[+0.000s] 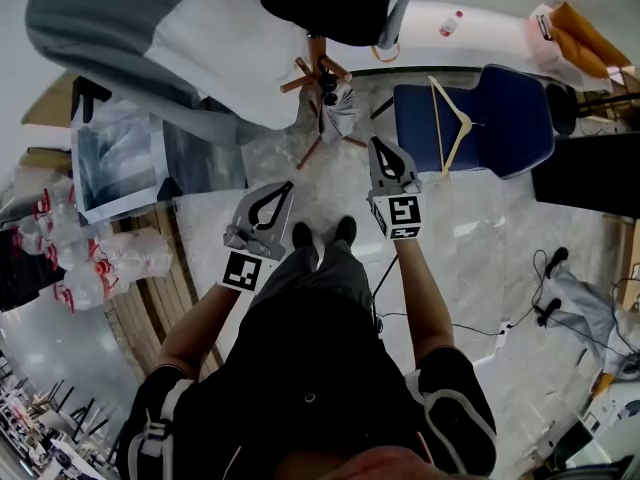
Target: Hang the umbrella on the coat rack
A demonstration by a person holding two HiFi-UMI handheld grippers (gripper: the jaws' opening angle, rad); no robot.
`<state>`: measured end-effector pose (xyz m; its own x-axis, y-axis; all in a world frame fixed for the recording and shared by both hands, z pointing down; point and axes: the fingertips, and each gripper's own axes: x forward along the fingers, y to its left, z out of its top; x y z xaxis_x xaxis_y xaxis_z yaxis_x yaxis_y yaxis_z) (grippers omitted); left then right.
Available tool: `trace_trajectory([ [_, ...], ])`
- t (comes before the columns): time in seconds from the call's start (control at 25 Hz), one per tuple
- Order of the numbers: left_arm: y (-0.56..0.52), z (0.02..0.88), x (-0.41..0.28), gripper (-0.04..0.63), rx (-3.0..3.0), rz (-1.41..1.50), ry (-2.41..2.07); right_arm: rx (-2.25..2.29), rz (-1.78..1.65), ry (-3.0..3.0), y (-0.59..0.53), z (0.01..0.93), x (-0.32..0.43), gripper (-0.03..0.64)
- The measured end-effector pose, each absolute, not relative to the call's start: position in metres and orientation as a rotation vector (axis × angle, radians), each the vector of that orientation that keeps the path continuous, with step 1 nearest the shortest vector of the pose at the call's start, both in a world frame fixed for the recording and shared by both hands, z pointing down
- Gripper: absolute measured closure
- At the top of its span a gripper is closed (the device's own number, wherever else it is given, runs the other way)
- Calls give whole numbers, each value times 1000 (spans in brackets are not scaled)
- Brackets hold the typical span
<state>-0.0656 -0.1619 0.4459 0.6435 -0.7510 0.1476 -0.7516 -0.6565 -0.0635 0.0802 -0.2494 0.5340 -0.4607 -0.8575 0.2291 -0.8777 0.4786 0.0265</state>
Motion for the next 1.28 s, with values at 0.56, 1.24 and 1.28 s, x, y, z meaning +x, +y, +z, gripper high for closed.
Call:
trace_trajectory([
  [0.56,-149,414,-69,595,2825,184,-1379,1624,59,-2492,-195,453,112,615],
  [1.24,-140,387,-100,595,2804,180,-1510,1721,-88,-2511,-145,381,116,615],
  [1.28,-140,384,-102,595,2801,168,-1518,1737,-87,-2517,-143,375,116,615],
])
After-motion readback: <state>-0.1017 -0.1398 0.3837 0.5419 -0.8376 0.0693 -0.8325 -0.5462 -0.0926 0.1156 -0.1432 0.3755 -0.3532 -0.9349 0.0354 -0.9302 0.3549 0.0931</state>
